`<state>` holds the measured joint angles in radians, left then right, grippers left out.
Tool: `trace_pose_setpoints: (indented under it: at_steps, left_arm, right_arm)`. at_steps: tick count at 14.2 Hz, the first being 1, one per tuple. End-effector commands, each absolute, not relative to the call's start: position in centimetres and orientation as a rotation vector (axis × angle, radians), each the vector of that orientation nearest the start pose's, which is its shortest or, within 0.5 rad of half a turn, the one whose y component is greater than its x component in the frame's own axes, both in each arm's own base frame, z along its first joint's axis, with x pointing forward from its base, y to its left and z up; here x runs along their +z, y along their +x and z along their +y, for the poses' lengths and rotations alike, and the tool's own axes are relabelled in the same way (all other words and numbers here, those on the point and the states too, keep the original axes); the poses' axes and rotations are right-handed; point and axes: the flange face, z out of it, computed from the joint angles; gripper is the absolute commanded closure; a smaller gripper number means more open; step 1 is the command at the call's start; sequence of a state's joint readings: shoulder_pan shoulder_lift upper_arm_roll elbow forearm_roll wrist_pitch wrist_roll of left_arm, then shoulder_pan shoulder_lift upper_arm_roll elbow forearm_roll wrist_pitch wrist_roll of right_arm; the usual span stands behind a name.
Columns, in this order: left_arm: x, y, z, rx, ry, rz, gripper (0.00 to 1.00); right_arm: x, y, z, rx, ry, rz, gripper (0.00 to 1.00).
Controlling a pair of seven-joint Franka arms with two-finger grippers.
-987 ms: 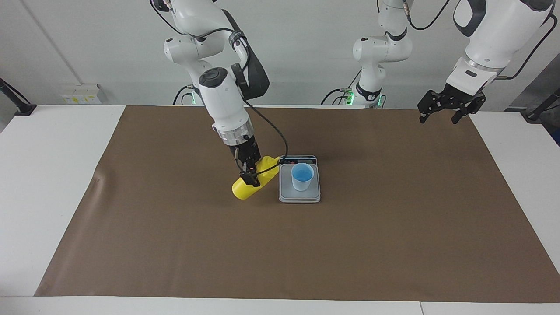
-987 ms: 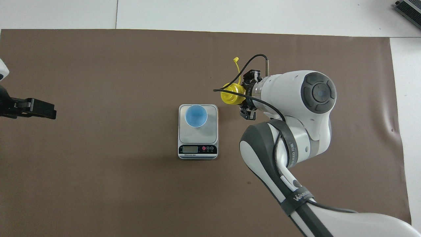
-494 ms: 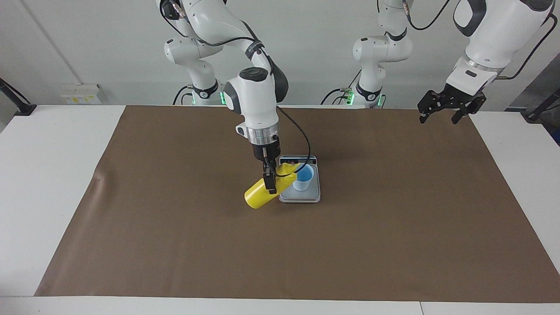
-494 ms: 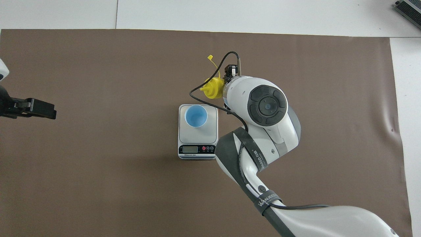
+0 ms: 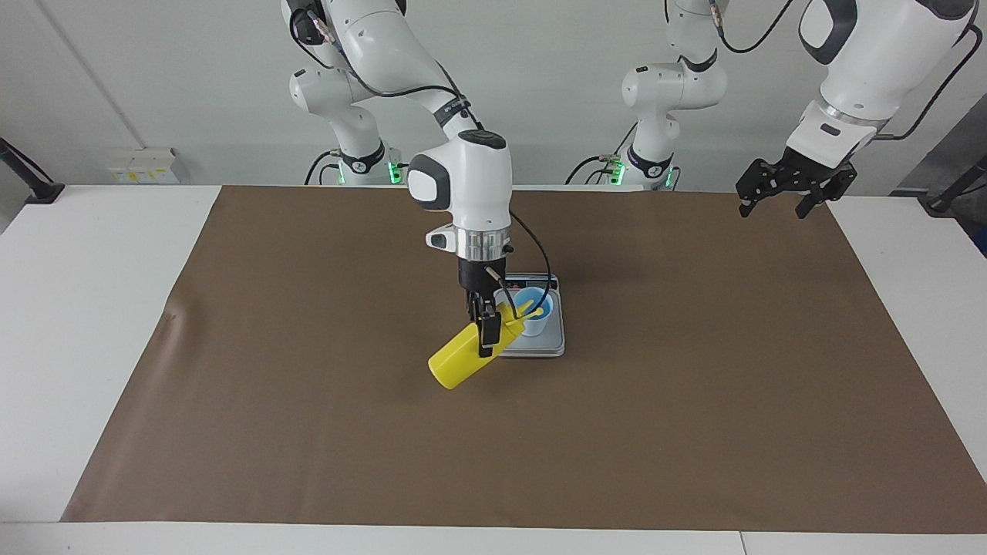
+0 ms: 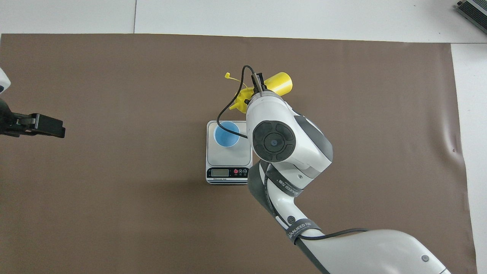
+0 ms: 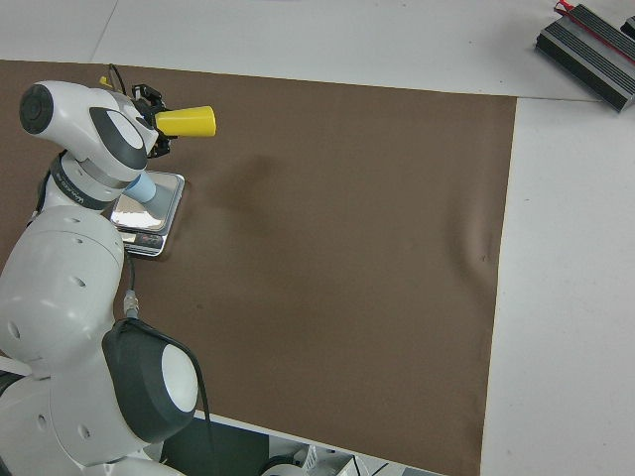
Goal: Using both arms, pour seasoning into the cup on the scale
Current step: 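Tilt the bottle nozzle down into the cup with the right gripper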
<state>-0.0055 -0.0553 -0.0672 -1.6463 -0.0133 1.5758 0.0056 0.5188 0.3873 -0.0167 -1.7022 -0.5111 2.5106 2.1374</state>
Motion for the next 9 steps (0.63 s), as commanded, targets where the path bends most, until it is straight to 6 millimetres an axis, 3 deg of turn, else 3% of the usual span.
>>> trace_pose_setpoints:
  at_steps: [1, 3, 9]
  left_arm:
    - [62.3, 53.1, -3.9, 0.011, -3.155, 0.101, 0.0]
    - [62.3, 53.1, -3.9, 0.011, -3.155, 0.103, 0.0]
    - [62.3, 53.1, -3.9, 0.013, -3.155, 0.101, 0.0]
  right_arm:
    - [41.0, 59.9, 33.6, -0.806, -2.288, 1.548, 1.0]
    - [40.7, 58.8, 34.8, -0.837, -2.327, 1.489, 1.0]
    - [39.7, 57.4, 35.9, -1.062, -2.384, 1.309, 1.0]
